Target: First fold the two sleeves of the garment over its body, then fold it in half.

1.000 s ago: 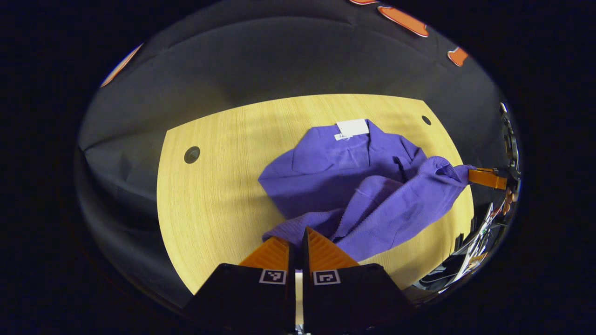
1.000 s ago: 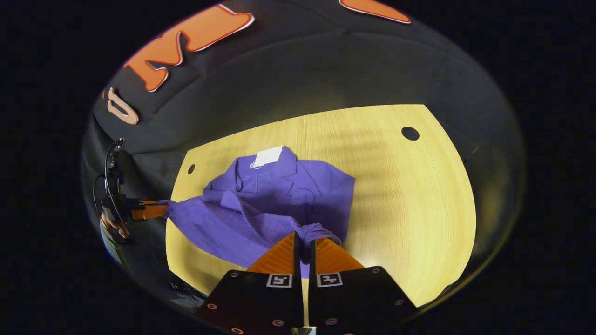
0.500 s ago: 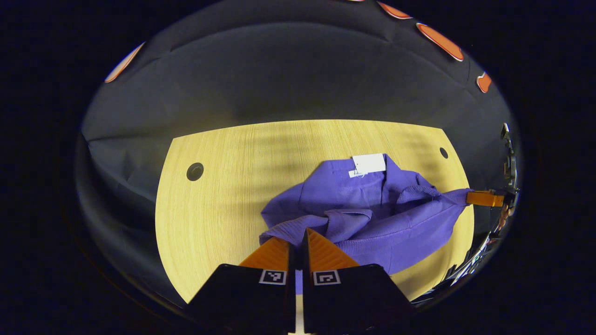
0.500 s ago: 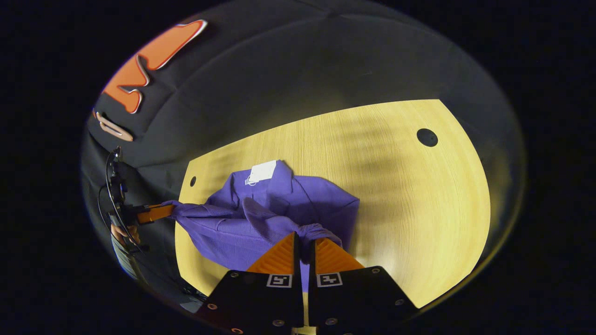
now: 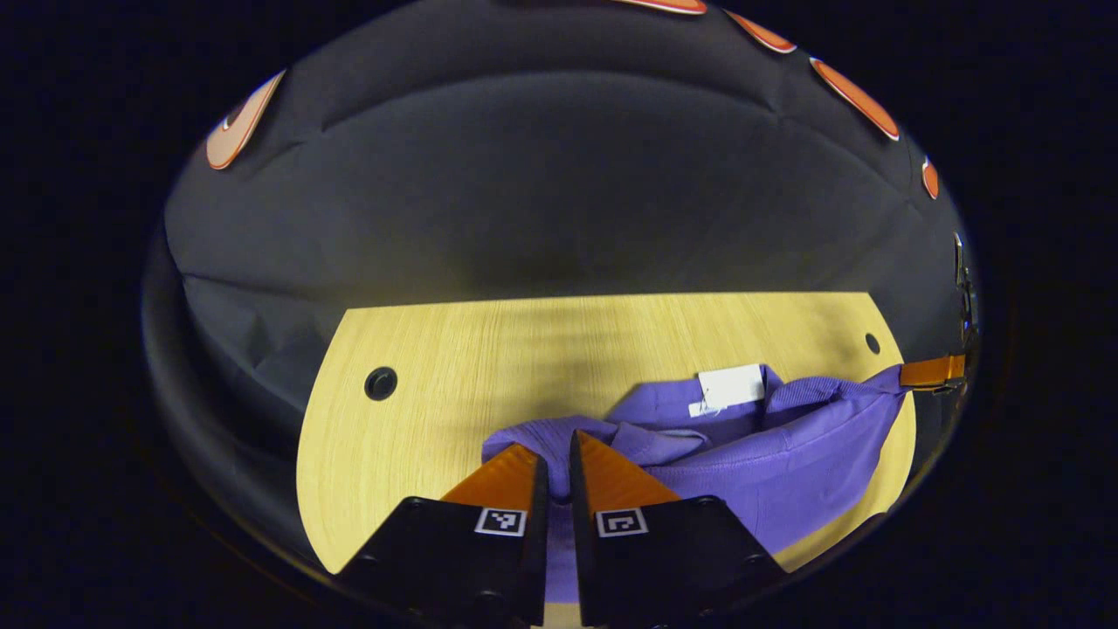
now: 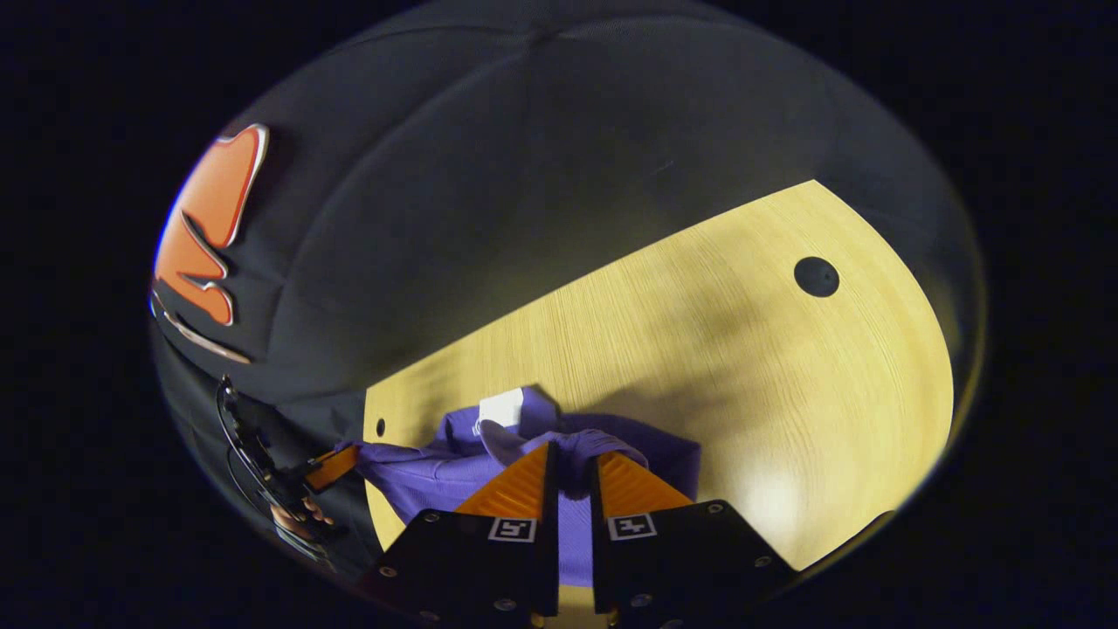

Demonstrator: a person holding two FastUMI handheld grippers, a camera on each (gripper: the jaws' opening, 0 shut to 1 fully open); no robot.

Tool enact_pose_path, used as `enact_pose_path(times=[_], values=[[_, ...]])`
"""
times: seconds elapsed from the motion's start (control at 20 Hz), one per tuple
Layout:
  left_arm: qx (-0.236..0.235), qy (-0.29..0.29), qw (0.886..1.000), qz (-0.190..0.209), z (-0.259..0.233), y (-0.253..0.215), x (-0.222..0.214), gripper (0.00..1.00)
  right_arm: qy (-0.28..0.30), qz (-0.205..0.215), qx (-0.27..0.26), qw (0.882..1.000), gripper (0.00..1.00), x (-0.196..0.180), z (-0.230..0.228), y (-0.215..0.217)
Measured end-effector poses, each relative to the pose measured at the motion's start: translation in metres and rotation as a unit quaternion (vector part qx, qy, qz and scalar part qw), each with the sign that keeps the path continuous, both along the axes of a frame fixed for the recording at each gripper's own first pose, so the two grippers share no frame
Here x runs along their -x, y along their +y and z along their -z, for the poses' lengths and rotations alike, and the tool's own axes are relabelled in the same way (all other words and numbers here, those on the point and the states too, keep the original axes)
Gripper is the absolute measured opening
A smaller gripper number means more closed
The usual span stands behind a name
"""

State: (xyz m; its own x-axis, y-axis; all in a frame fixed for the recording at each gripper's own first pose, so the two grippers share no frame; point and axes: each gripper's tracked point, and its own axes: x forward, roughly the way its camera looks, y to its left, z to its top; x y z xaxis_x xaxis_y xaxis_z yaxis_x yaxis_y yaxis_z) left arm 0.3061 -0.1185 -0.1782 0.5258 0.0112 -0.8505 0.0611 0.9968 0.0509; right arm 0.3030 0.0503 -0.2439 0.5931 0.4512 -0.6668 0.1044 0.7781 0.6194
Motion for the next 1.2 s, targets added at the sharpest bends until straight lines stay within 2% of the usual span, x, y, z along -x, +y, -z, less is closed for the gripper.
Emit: enact_pose_path(times=[0.05,0.15,0.2,0.25,0.3,0.55,0.65,0.7,0.85,1.0,1.2], values=[[-0.021,-0.015,1.0,-0.003,-0.004,0.006,-0.002,0.17,-0.004,0.005,0.0,1.0,0.18,-0.003,0.0,0.0],[-0.043,-0.045,0.998,-0.003,-0.012,0.015,-0.019,0.46,-0.017,0.014,-0.002,1.0,0.24,-0.008,-0.008,-0.001],[-0.053,-0.058,0.997,-0.003,-0.017,0.016,-0.022,0.56,-0.023,0.017,0.002,1.0,0.33,-0.011,-0.009,-0.003],[-0.053,-0.063,0.997,-0.001,-0.019,0.013,-0.022,0.66,-0.03,0.021,0.004,0.999,0.35,-0.013,-0.013,-0.005],[-0.044,-0.07,0.997,0.001,-0.026,0.009,-0.021,0.71,-0.035,0.027,0.01,0.999,0.4,-0.014,-0.014,-0.009],[-0.015,-0.116,0.993,-0.011,-0.068,0.004,-0.009,0.84,-0.079,0.024,0.05,0.995,0.64,-0.002,-0.037,-0.018],[-0.007,-0.145,0.989,-0.012,-0.09,0.006,-0.003,0.84,-0.113,0.025,0.078,0.99,0.79,0.009,-0.054,-0.025],[-0.002,-0.156,0.988,-0.009,-0.102,0.002,0.005,0.88,-0.131,0.027,0.096,0.986,0.88,0.014,-0.064,-0.028],[0.011,-0.185,0.983,0.0,-0.131,-0.003,0.022,0.88,-0.182,0.033,0.129,0.974,0.96,0.028,-0.096,-0.026],[0.019,-0.222,0.975,0.004,-0.169,-0.009,0.04,0.91,-0.23,0.044,0.149,0.961,0.96,0.047,-0.133,-0.028],[0.046,-0.294,0.955,-0.004,-0.219,-0.02,0.064,0.9,-0.286,0.043,0.151,0.945,0.95,0.074,-0.17,-0.021]])
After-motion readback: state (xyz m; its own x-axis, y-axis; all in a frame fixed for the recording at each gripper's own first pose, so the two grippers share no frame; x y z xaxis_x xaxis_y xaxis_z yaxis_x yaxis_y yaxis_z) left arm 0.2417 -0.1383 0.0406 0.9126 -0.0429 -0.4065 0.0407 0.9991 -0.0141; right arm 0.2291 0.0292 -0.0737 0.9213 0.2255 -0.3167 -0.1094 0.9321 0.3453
